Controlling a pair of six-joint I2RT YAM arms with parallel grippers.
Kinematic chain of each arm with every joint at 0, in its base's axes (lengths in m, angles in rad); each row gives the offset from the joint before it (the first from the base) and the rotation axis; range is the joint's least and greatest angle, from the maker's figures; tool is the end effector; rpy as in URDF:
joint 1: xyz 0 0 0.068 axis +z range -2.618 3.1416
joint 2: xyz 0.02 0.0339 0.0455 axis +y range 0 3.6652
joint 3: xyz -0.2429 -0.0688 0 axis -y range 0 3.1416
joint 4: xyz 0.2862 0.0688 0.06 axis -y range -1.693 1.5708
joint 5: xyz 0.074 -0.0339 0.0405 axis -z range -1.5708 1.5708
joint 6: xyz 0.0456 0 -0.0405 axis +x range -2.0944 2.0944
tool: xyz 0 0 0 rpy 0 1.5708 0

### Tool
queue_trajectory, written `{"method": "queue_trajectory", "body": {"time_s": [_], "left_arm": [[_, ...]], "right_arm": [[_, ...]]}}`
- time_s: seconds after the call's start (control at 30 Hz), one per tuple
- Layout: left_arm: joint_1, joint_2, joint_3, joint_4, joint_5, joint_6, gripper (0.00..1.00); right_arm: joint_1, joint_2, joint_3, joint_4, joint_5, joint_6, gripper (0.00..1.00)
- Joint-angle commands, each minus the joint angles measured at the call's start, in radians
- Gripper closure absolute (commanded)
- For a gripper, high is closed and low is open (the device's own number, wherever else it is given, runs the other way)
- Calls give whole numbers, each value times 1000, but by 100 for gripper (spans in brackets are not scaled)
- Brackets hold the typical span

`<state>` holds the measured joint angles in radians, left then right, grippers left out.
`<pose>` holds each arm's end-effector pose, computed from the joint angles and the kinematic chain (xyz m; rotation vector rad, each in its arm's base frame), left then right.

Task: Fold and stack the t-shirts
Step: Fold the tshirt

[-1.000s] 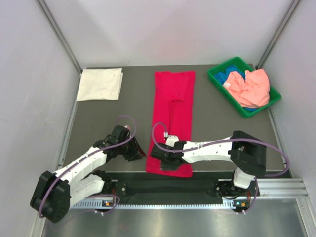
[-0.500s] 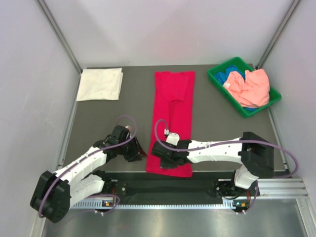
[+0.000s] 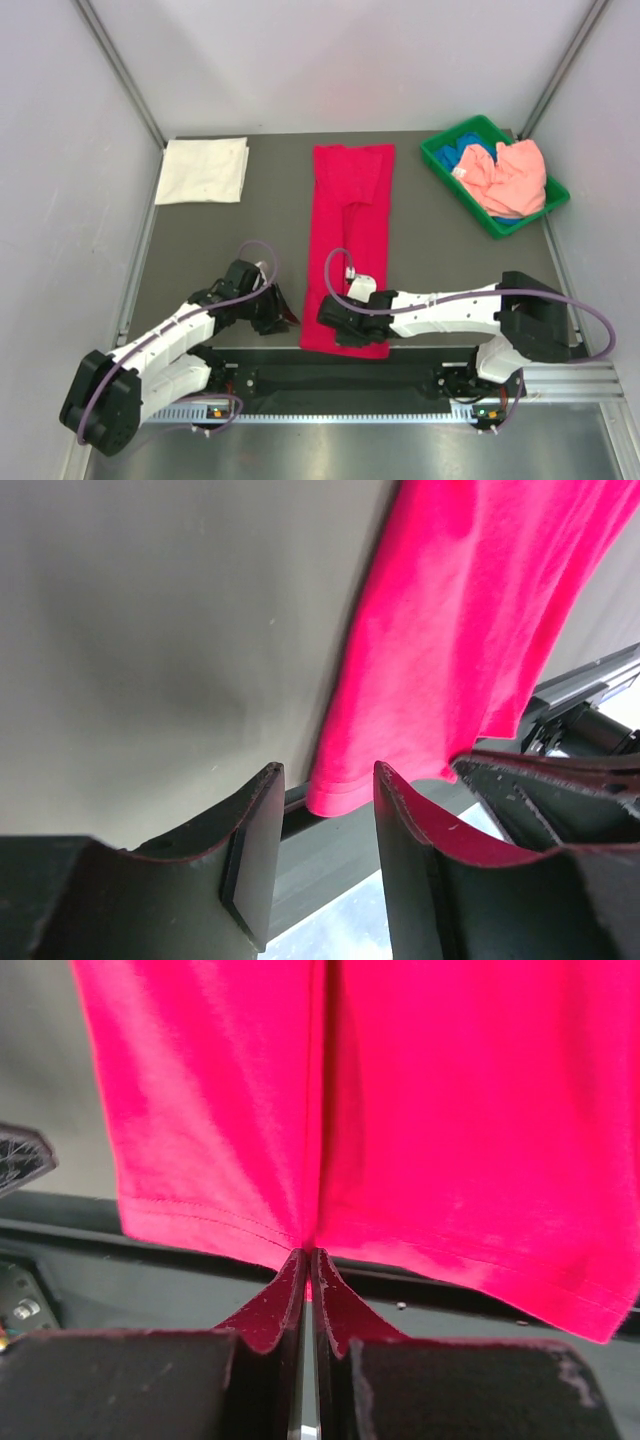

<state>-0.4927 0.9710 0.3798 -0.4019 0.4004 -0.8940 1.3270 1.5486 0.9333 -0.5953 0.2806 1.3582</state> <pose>0.1830 -0.1184 0.1071 -0.3910 2.7662 -0.9648 0.0906 0.3118 0.1299 0.1141 2.7602 0.4015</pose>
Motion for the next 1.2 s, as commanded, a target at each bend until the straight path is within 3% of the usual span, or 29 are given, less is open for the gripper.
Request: {"method": "queue_trajectory", "body": {"time_s": [0.0,0.47,0.83,0.93,1.03,1.17], "left_arm": [[-3,-15,-31,69,37,0,54],[-40,3,-114,213,66,-74,57],[-72,101,-148,342,52,-114,58],[-76,110,-162,364,49,-132,71],[-84,80,-162,357,57,-158,100],[-109,-12,-145,286,8,-213,100]], "right_arm": [[24,-18,-19,-1,28,27,100],[23,13,-13,20,43,9,99],[23,24,-13,32,46,9,100],[24,18,-17,37,49,10,100],[24,15,-22,37,54,12,100],[23,15,-31,38,55,15,100]]}}
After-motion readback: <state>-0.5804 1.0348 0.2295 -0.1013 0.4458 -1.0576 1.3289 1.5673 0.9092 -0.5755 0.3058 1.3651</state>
